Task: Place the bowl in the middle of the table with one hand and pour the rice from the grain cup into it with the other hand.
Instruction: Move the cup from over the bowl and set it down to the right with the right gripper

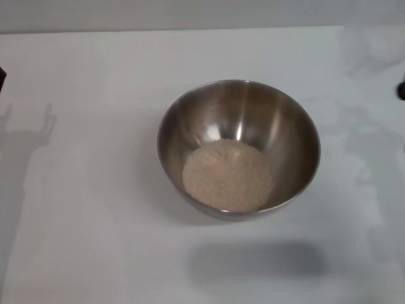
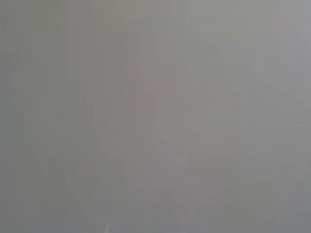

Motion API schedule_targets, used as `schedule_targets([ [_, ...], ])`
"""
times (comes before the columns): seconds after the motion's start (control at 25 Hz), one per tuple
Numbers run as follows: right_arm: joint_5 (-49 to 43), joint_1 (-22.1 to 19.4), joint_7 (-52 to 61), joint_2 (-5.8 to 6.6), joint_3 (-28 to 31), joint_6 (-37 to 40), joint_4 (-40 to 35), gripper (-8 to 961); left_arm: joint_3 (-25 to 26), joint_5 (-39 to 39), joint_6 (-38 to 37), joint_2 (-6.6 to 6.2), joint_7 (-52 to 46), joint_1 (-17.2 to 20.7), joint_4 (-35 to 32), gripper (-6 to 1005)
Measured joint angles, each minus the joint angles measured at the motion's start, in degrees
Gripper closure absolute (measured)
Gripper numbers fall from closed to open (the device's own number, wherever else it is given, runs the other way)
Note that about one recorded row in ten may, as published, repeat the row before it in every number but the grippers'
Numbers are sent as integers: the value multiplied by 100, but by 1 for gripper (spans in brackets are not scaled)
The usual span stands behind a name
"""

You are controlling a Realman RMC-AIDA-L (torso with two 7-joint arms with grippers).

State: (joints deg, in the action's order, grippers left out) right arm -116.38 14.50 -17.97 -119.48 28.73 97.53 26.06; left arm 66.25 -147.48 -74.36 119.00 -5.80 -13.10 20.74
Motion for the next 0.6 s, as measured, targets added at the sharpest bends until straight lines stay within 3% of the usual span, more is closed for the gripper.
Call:
schedule_targets([
  [0.04, 350, 89, 706, -1, 6, -44, -424, 941, -4, 1, 4, 0, 0, 6, 0, 210],
  [0.16, 748, 180, 1327, -11, -1, -241, -891, 941, -12, 1, 7, 0, 0, 9, 0, 210],
  [0.36, 1092, 288, 1648, 3, -2, -757, -1269, 940, -33, 1, 16, 0, 0, 10, 0, 209],
  [0.6, 1223, 658, 1975, 14, -9, -1947, -1790, 940, -75, 1, 43, 6, 0, -3, -8, 209],
])
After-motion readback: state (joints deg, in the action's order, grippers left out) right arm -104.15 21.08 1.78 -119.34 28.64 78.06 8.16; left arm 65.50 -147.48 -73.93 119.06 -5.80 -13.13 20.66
